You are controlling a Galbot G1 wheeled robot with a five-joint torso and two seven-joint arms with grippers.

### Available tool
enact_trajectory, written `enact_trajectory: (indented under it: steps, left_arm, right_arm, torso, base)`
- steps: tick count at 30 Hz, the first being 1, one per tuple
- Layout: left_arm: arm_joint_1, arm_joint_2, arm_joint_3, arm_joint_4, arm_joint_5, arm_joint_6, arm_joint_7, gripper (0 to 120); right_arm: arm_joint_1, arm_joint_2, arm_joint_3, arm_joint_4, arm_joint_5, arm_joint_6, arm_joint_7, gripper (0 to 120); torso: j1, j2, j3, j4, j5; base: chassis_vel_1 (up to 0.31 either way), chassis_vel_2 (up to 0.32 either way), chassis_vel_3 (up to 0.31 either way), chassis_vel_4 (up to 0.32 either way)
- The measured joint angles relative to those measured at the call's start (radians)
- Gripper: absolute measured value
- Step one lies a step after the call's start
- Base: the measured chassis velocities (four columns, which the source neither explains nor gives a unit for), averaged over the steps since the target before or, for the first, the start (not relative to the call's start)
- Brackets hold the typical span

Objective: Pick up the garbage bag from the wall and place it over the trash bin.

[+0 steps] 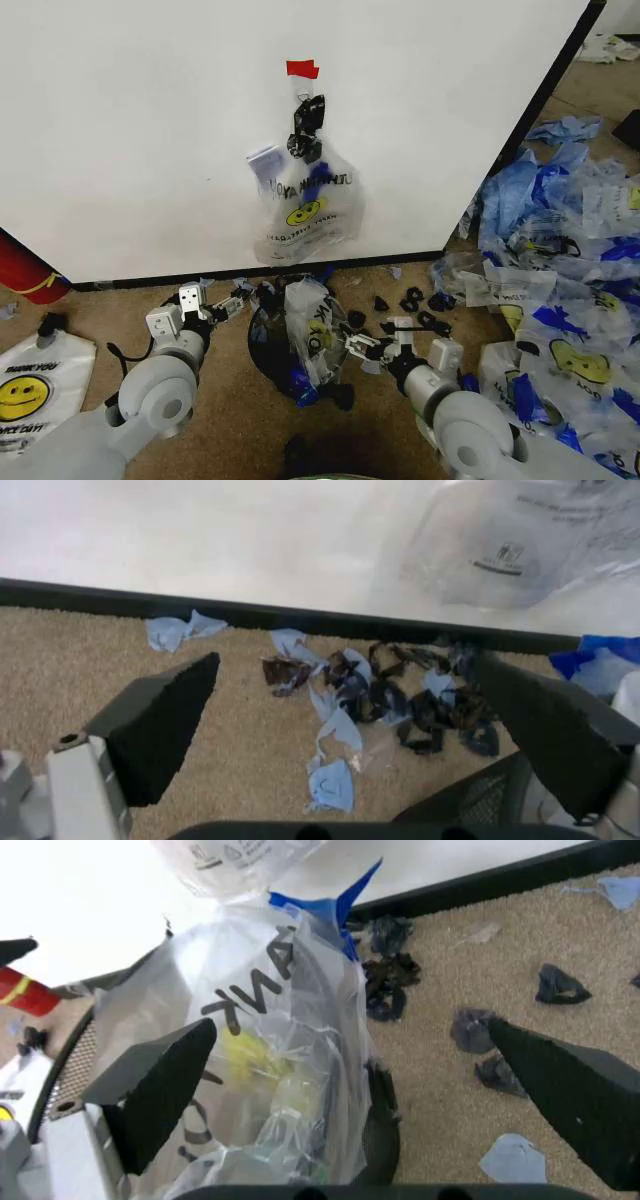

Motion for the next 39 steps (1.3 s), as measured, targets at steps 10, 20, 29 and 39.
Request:
enact_trajectory:
  steps: [10, 20, 29, 39]
  left_arm:
    - [0.008, -0.013, 0.002, 0.011, 0.016, -0.005, -0.002, 100]
    - [0.009, -0.036, 0.019, 0.019, 0.034, -0.010, 0.000, 100]
    - [0.022, -0.038, 0.016, 0.017, 0.048, -0.016, 0.000, 100]
    - [0.025, -0.051, 0.028, 0.019, 0.060, -0.021, 0.004, 100]
  right_arm:
    - [0.042, 0.053, -0.039, -0.100, -0.021, 0.002, 0.007, 100]
    - [0.066, 0.090, -0.073, -0.139, -0.023, 0.002, 0.006, 100]
    - [0.088, 0.117, -0.113, -0.161, -0.040, -0.006, 0.044, 100]
    - [0.082, 0.106, -0.119, -0.164, -0.049, -0.001, 0.055, 68]
  torso:
    - [0.000, 0.000, 0.000, -0.0001, 0.0001]
    - [0.000, 0.000, 0.000, -0.0002, 0.0000]
    - [0.000, 0.000, 0.000, -0.0001, 0.0001]
    - [0.000, 0.000, 0.000, -0.0001, 0.0001]
  base:
    - [0.000, 0.000, 0.000, 0.000]
    - [0.000, 0.000, 0.000, 0.000]
    - [0.000, 0.000, 0.000, 0.000]
    - [0.000, 0.000, 0.000, 0.000]
